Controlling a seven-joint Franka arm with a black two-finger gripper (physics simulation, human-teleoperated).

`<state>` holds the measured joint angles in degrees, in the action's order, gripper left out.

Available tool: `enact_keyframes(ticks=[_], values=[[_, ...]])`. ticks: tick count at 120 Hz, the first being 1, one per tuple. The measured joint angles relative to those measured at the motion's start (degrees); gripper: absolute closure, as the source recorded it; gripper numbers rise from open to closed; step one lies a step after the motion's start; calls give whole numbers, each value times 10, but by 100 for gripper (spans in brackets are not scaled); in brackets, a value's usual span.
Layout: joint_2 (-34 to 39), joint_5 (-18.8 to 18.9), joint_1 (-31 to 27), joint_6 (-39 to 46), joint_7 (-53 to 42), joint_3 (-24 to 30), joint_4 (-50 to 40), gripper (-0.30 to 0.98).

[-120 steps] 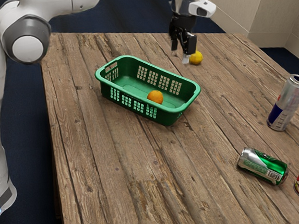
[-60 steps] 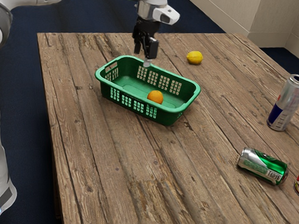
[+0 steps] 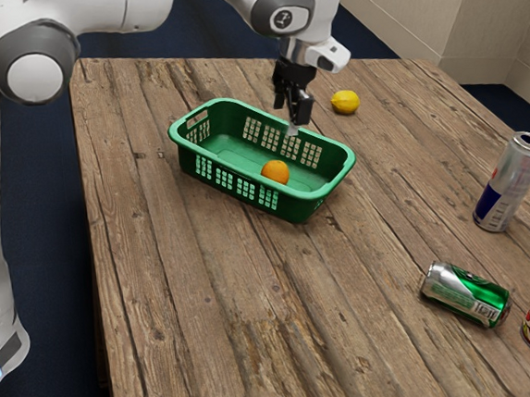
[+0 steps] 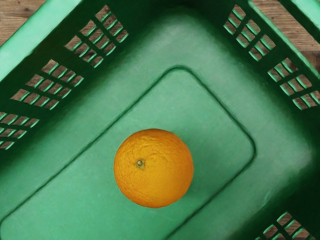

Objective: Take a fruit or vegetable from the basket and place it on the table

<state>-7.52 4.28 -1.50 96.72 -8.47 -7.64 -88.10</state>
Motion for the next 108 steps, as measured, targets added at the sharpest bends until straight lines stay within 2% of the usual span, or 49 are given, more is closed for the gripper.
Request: enact_keyframes(ticks=[31,108], values=[[-27,-16,-12,14,-11,-3,-8,0],[-35,-36,-15,40,-25,-3,-78,0]])
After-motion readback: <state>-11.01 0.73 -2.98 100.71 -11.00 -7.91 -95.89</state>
